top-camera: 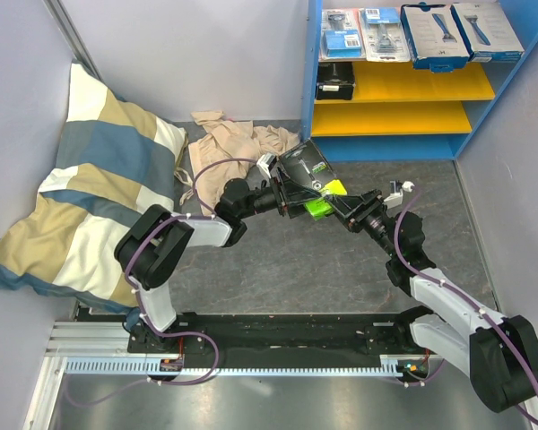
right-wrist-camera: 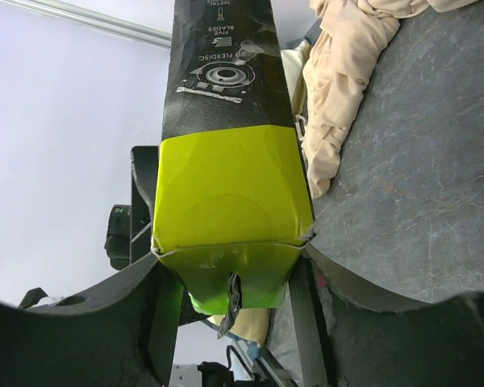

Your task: Place and organize the shaving razors onto the shelf

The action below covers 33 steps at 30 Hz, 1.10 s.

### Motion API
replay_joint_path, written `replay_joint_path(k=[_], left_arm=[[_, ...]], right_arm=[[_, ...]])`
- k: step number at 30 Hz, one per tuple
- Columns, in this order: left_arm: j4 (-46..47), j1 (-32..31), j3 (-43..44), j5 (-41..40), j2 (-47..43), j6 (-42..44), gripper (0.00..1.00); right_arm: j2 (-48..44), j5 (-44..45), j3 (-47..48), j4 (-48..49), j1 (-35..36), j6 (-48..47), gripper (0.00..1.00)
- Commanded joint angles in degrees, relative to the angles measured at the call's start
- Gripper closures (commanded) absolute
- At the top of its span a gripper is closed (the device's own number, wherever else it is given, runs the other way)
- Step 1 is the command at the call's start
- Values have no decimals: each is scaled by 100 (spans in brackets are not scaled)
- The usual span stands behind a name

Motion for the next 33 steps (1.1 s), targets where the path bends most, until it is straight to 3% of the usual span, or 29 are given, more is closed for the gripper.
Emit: replay_joint_path(k=[1, 6, 18, 33], left_arm=[[-30, -23, -43, 91, -588, 613, 19], [-819, 21, -324, -41, -896, 1402, 10], [-3561, 267, -614, -902, -2354, 3417, 8], [-3889, 645, -869, -946, -2479, 3594, 5]], right_arm=[[-167, 39, 58, 507, -90, 17, 60], [-246, -22, 75, 454, -204, 44, 61], [-483, -462, 268, 375, -704, 413, 62], [-791, -1235, 1138, -292, -1715, 502, 62]])
